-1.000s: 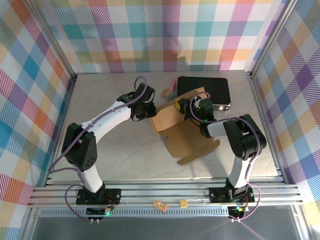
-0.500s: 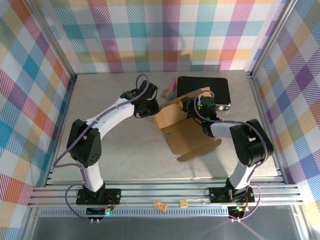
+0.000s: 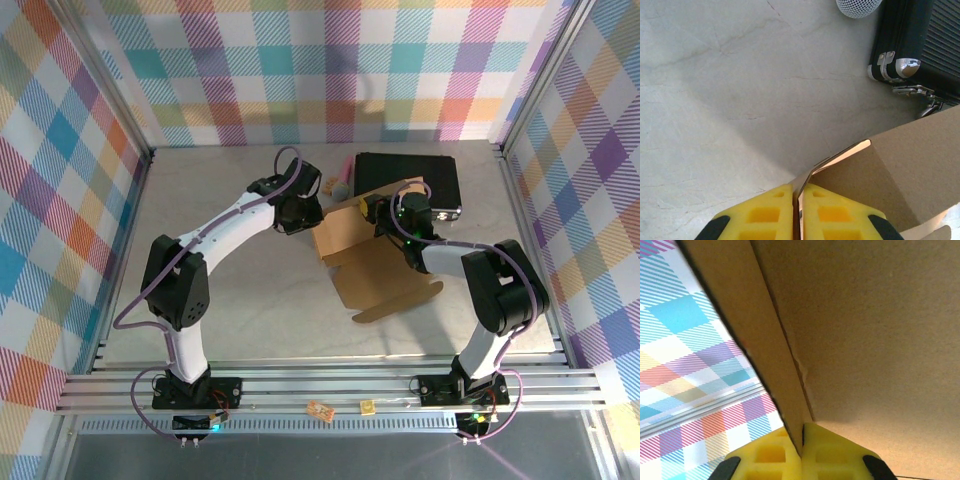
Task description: Fold the paper box
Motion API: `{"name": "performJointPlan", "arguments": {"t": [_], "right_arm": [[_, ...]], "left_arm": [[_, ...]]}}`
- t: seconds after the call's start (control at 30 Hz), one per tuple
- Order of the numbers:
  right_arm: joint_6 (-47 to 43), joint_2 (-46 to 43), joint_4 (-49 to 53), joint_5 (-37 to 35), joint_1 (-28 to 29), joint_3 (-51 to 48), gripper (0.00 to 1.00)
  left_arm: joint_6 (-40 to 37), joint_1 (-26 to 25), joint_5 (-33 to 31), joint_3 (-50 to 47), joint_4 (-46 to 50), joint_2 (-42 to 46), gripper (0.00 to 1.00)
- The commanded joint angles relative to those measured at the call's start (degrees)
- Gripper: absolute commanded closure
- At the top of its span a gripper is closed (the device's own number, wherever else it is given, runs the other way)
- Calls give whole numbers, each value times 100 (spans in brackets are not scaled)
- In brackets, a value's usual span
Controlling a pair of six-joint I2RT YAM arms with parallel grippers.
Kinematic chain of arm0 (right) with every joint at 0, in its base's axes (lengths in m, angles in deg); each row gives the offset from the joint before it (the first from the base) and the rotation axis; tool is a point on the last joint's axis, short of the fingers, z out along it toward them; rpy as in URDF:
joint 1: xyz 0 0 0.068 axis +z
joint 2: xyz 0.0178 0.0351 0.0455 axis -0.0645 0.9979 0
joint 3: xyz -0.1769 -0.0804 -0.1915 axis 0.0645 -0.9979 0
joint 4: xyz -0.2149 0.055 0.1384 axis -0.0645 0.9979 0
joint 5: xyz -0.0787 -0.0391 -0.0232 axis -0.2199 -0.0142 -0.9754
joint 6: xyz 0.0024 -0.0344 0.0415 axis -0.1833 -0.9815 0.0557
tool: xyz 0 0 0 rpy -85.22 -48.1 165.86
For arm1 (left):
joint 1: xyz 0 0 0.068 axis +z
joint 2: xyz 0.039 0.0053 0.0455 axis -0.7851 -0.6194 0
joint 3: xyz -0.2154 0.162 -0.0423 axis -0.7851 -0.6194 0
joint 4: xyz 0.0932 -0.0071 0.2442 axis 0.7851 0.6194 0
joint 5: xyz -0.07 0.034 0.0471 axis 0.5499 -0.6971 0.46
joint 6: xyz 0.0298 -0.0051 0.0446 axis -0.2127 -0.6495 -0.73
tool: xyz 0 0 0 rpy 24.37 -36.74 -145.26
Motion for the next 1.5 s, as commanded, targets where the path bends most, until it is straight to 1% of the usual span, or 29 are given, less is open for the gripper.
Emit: {"name": "performJointPlan", "arguments": {"t": [0.0, 0.3, 0.47, 0.63, 0.8, 0.9, 0.97, 1.1, 1.2, 1.37, 1.47], "right_arm": [[217, -132, -66, 469, 174, 230, 100], [227, -103, -31, 495, 177, 311, 100], [226, -117, 4, 495, 172, 304, 100], [211, -155, 17, 477, 173, 276, 100], [192, -194, 30, 453, 168, 229, 100], [159, -219, 41, 450, 164, 160, 100], [102, -226, 5, 475, 155, 98, 100], [-140, -278, -64, 610, 124, -63, 100], [-136, -289, -123, 627, 116, -202, 100], [-121, -301, -153, 600, 85, -235, 100], [-124, -287, -106, 648, 52, -171, 100]], "left_arm": [[421, -222, 300, 352, -343, -127, 89], [762, -301, 552, 556, -463, -293, 90], [823, -369, 504, 667, -493, -360, 90], [936, -373, 479, 680, -564, -387, 93], [953, -373, 438, 698, -622, -425, 92], [945, -373, 419, 586, -803, -400, 86], [937, -386, 392, 517, -822, -376, 78], [992, -397, 377, 108, -1257, -160, 67], [984, -474, 486, -188, -1830, -4, 63], [607, -677, 537, -275, -2029, 60, 63], [271, -732, 552, -701, -2675, 345, 61]]}}
